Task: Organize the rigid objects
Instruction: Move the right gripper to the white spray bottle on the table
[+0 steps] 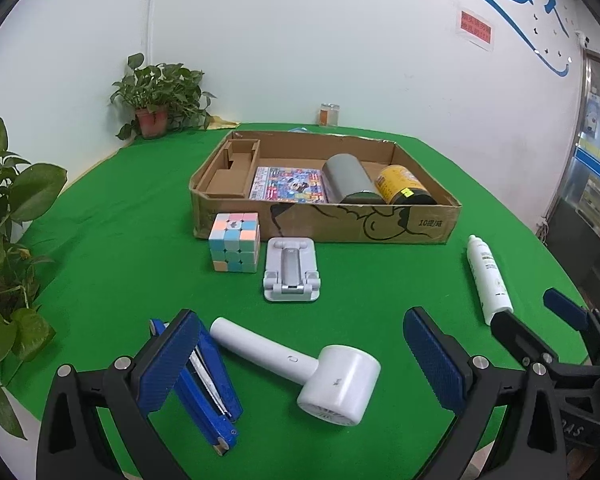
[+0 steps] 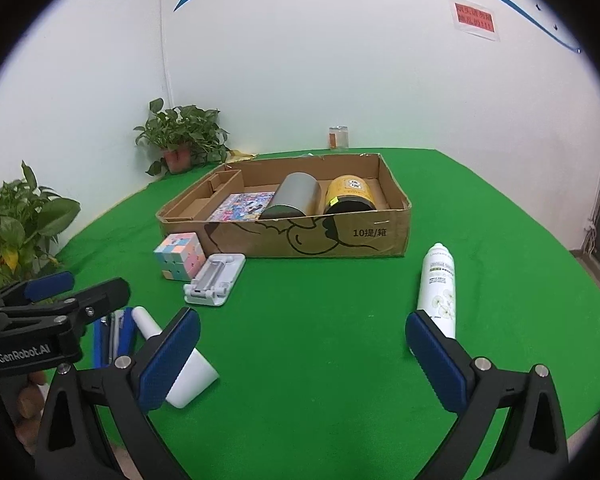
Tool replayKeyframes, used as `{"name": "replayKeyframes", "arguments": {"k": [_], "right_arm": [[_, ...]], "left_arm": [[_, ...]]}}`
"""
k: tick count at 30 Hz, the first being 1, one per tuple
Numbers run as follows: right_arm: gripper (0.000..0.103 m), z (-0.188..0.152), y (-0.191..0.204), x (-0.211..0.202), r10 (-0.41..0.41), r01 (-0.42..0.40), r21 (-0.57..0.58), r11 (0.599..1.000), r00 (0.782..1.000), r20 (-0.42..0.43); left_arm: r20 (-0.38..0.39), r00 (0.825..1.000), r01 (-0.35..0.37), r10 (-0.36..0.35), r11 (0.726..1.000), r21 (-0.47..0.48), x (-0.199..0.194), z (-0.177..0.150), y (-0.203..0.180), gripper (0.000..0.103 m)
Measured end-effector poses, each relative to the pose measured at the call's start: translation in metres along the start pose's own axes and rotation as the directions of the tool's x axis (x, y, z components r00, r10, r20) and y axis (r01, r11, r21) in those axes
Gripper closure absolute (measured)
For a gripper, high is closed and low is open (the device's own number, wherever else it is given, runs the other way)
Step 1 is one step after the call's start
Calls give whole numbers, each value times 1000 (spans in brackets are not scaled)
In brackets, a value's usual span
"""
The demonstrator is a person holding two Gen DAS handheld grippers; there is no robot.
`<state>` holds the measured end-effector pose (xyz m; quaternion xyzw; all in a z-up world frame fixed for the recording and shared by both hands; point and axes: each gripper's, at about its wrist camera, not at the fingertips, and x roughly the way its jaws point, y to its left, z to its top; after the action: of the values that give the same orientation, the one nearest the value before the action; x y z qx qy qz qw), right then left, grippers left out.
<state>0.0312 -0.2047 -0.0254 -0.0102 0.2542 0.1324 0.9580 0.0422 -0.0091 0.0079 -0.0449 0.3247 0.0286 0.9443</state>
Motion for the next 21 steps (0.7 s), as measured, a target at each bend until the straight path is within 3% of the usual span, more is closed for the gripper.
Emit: {"name": "replayKeyframes", "arguments": {"k": [3,7,11,13,16,18,21], "right_arm": [[1,-1,-13,12,-72,72,-14,997,997,-17],[1,-2,-53,35,-173,177,29,984,979,-104],[3,-4,-99,55,-187,217,130,968,960,-207],[7,-5,-115,65,-156,199,176,964,960,-232],[21,-6,-127,85,-93,155,204,967,954,-284],[56,-8,-130,99,-41,114,208,971,944,-326],[57,-12,-129,98,1,59,166,984,940,-341]], "left_arm": [[-20,1000,23,-23,1000,-19,6,-2,3,1],[-55,995,87,-88,996,-25,18,-3,-5,1],[-107,978,180,-180,984,-7,35,-3,-26,1],[-126,967,223,-222,975,-5,44,-3,-37,1],[-162,950,271,-267,963,-3,59,-1,-54,1],[-185,931,316,-315,948,-21,67,1,-65,1],[-222,897,384,-382,923,-36,76,5,-80,1]]}}
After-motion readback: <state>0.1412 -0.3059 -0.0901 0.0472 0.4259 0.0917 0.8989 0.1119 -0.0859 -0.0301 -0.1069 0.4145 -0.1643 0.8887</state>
